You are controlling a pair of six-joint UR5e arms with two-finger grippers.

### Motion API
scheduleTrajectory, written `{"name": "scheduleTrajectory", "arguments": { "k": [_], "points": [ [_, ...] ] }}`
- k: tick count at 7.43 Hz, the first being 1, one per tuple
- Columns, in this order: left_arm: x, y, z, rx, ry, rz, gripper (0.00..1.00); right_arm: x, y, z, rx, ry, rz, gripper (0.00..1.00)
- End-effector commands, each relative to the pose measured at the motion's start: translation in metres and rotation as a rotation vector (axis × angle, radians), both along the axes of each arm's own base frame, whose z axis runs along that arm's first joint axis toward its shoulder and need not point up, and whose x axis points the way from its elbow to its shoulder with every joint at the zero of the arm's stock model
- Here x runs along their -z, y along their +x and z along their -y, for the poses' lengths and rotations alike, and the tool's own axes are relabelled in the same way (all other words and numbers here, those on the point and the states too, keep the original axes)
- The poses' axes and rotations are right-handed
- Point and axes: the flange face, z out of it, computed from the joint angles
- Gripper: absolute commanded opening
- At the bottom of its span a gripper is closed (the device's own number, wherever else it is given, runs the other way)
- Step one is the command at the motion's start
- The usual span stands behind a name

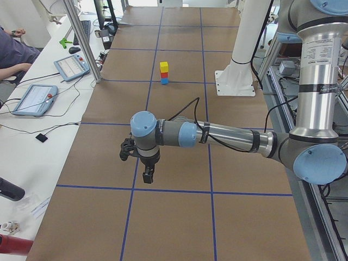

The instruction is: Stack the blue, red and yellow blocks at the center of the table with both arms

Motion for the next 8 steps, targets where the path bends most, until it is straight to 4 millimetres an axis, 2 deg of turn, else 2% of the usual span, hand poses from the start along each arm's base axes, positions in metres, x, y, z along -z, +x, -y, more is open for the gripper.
{"name": "scheduleTrajectory", "arguments": {
  "k": [1, 4, 6, 8],
  "points": [
    [-0.015, -0.004, -0.001, 0.008, -0.029, 0.001, 1.0, -0.006, 0.006, -0.016, -0.013, -0.027, 0.003, 1.0],
    [-0.01, -0.003, 0.032, 0.008, -0.011, 0.0, 1.0, -0.009, 0.006, -0.035, -0.014, -0.03, 0.004, 1.0],
    [-0.022, -0.003, 0.036, 0.007, -0.007, 0.0, 1.0, -0.009, 0.006, -0.035, -0.014, -0.03, 0.004, 1.0],
    [-0.022, -0.003, 0.036, 0.007, -0.006, 0.0, 1.0, -0.008, 0.006, -0.035, -0.014, -0.027, 0.003, 1.0]
  ]
}}
